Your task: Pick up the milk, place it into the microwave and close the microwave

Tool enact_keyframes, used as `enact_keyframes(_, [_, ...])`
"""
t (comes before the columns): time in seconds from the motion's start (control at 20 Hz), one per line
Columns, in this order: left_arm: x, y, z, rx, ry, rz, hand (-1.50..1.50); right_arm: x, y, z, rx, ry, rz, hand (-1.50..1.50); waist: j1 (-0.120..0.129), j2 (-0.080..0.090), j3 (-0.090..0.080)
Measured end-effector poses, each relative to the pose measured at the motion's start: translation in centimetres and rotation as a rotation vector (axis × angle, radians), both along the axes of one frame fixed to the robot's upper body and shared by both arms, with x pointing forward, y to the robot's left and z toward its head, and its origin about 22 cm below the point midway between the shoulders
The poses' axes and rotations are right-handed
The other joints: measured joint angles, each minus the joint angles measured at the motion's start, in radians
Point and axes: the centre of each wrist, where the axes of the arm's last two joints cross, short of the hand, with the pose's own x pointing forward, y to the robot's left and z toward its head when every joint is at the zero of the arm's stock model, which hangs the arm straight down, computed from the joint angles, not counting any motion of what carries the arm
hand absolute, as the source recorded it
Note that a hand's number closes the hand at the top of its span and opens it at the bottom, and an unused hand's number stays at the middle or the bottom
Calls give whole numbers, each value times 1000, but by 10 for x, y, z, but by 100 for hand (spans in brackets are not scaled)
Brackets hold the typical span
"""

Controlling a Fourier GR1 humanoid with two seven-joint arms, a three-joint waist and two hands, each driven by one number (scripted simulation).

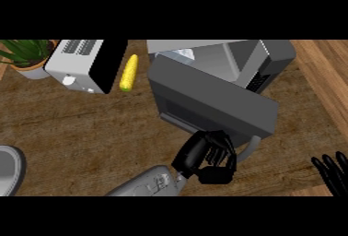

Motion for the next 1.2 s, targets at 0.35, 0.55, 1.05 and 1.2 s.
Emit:
enact_keyframes(0.35, [30,-8,21,-35,-28,98,150,1,4,15,-3,7,13,-150,-28,11,1])
enact_keyframes(0.55, [46,-10,30,-50,-31,138,150,2,7,22,-5,8,21,-150,-45,18,1])
enact_keyframes(1.05, [80,-7,47,-113,4,216,150,6,7,39,-12,-2,30,-150,-74,36,2])
enact_keyframes(1.2, [87,-4,49,-139,16,229,150,7,6,43,-14,-4,32,-150,-80,38,2])
